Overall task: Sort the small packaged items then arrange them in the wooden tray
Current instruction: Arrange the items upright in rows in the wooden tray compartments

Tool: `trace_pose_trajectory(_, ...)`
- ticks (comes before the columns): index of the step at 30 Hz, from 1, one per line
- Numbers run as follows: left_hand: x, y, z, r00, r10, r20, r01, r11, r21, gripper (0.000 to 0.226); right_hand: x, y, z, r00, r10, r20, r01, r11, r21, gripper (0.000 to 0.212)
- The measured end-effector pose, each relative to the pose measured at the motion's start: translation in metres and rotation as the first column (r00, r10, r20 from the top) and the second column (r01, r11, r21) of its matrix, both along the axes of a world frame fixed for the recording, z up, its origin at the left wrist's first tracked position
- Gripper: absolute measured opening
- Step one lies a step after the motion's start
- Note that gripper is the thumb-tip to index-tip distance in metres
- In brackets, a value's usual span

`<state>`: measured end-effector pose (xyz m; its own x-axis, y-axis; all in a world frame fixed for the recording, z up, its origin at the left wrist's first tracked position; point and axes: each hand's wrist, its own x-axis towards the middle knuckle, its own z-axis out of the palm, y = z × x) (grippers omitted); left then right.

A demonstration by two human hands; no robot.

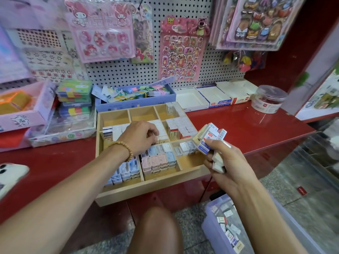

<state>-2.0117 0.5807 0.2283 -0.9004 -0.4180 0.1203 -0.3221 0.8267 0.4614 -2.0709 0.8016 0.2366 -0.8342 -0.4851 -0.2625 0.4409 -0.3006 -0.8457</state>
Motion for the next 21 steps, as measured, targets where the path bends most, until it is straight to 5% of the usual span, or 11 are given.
trace_pose_trajectory(4, 0.001, 0.007, 0.011, 0.991, 0.105, -0.083, -0.119, 0.974, -0.193, 0.013, 0.006, -0.005, 0.006, 1.000, 0.028, -0.009, -0.029, 1.000, -0.003, 0.010)
trace_pose_trajectory(7, 0.006, 0.022, 0.027, 0.954, 0.065, -0.293, -0.028, 0.991, 0.131, 0.014, 0.010, -0.012, 0.012, 0.998, 0.053, -0.030, -0.053, 0.999, -0.003, 0.011)
trace_pose_trajectory(10, 0.015, 0.043, 0.045, 0.966, 0.005, -0.260, 0.154, 0.794, 0.588, 0.008, 0.017, -0.022, 0.016, 0.994, 0.093, -0.051, -0.094, 0.996, -0.006, 0.010)
trace_pose_trajectory(16, 0.024, 0.046, 0.054, 0.978, 0.102, -0.184, 0.110, 0.499, 0.860, 0.026, 0.030, -0.039, 0.023, 0.996, 0.056, -0.073, -0.061, 0.996, -0.069, 0.022)
trace_pose_trajectory(21, 0.028, 0.039, 0.055, 0.970, 0.172, -0.170, 0.075, 0.456, 0.887, 0.024, 0.037, -0.048, 0.027, 1.000, 0.016, -0.004, -0.016, 0.987, -0.160, 0.028)
